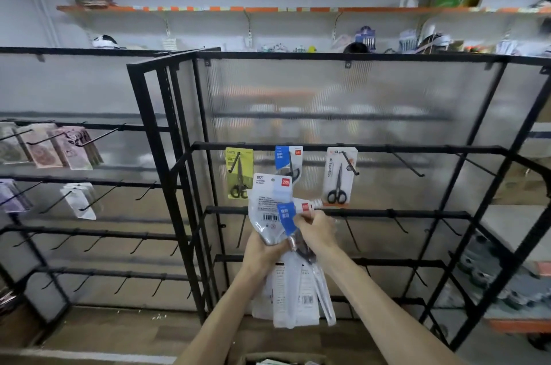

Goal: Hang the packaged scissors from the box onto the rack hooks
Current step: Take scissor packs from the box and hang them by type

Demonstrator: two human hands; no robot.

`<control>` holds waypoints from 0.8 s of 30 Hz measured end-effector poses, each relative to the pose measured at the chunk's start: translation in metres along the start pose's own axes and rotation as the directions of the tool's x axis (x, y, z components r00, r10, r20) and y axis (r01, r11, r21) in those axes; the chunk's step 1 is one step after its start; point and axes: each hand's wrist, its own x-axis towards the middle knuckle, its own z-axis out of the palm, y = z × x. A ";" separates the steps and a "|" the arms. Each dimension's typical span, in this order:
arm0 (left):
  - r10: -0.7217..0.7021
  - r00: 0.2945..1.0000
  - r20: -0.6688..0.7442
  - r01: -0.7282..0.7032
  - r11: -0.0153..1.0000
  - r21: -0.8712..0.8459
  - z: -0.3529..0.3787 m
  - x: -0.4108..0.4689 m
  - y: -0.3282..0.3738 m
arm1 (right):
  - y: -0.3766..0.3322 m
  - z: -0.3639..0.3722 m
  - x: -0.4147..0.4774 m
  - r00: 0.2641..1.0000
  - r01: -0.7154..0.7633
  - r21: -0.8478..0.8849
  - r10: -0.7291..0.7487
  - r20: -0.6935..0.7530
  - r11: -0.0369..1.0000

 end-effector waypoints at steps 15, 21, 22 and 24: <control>-0.159 0.959 -0.234 0.126 0.980 -0.151 -0.048 0.016 -0.035 | 0.014 -0.019 0.027 0.995 0.080 0.235 -0.066 -0.068 0.969; -0.144 0.961 -0.238 0.115 0.985 -0.132 -0.059 0.029 -0.033 | -0.018 -0.002 0.063 0.987 0.156 0.312 -0.134 -0.090 0.937; -0.149 0.956 -0.251 0.120 0.984 -0.129 -0.061 0.032 -0.033 | -0.021 0.001 0.070 0.988 0.149 0.315 -0.127 -0.089 0.937; -0.164 0.953 -0.256 0.133 0.982 -0.135 -0.064 0.038 -0.029 | -0.025 0.005 0.084 0.989 0.138 0.298 -0.117 -0.087 0.945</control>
